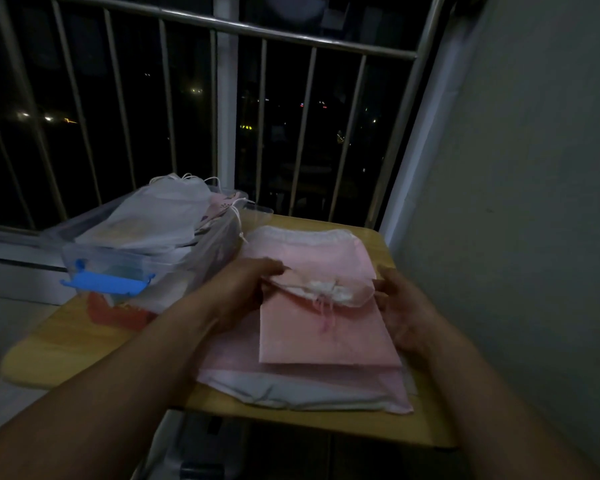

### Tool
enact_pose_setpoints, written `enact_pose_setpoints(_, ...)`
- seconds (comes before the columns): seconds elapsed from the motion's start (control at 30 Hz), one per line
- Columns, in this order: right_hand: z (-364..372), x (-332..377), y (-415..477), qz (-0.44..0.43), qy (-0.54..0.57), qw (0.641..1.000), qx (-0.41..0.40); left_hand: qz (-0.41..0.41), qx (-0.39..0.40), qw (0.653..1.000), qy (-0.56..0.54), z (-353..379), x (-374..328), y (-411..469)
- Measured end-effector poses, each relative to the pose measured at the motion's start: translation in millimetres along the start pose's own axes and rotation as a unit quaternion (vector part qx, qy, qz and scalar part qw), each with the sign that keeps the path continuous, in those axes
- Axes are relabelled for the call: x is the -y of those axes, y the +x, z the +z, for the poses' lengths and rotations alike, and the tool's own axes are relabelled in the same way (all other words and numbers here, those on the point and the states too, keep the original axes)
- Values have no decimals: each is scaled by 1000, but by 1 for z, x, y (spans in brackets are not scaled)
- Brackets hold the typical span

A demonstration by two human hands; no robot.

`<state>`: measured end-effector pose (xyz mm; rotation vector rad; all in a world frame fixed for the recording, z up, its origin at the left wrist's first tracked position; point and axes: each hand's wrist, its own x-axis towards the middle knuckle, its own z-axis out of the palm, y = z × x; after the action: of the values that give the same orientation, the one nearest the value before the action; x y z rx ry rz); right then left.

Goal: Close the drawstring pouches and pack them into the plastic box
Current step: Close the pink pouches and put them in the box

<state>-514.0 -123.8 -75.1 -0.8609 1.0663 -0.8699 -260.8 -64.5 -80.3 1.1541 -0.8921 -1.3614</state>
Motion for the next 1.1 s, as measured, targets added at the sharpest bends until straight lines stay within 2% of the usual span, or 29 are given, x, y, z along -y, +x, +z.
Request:
enact_pose_setpoints(0.07, 6, -2, -2, -17, -106, 994, -3, 47, -15, 986, 158, -1, 2, 0)
enact_pose_setpoints(0.13, 10, -7, -2, -87, -230, 968, -43, 88, -31, 951, 294, -3, 5, 1)
enact_pose_setpoints(0.2, 11, -12, 0, -144, -295, 942, -67, 108, -60, 930, 345, -3, 7, 3)
enact_pose_setpoints(0.23, 11, -14, -1, -164, -296, 938, -69, 108, -70, 936, 328, -1, 8, 2)
enact_pose_setpoints(0.33, 8, -18, 6, -184, -266, 944, -69, 48, -42, 984, 166, -1, 11, 3)
enact_pose_setpoints(0.4, 8, -20, 9, -164, -232, 957, -64, 3, -17, 993, 113, -6, 15, 4)
enact_pose_setpoints(0.5, 4, -19, 14, -109, -154, 980, -55, 22, -60, 989, 132, -5, 14, 4)
enact_pose_setpoints(0.6, 2, -18, 13, -49, -166, 985, -28, 61, -114, 980, 148, -3, 11, 6)
enact_pose_setpoints(0.7, 2, -17, 12, -63, -167, 983, -47, 82, -131, 967, 202, -2, 6, 4)
enact_pose_setpoints(0.77, 1, -14, 11, -95, -145, 983, -54, 79, -117, 962, 232, -5, 1, 1)
enact_pose_setpoints(0.9, 1, -8, 7, -126, -45, 990, -33, 14, -21, 955, 297, -15, -5, -6)
enact_pose_setpoints(1.0, 6, -7, 5, -94, 107, 990, 16, 18, -40, 967, 250, -10, -6, -8)
enact_pose_setpoints(1.1, 21, -9, -3, -84, 108, 988, 72, 55, -90, 976, 188, 6, -6, -12)
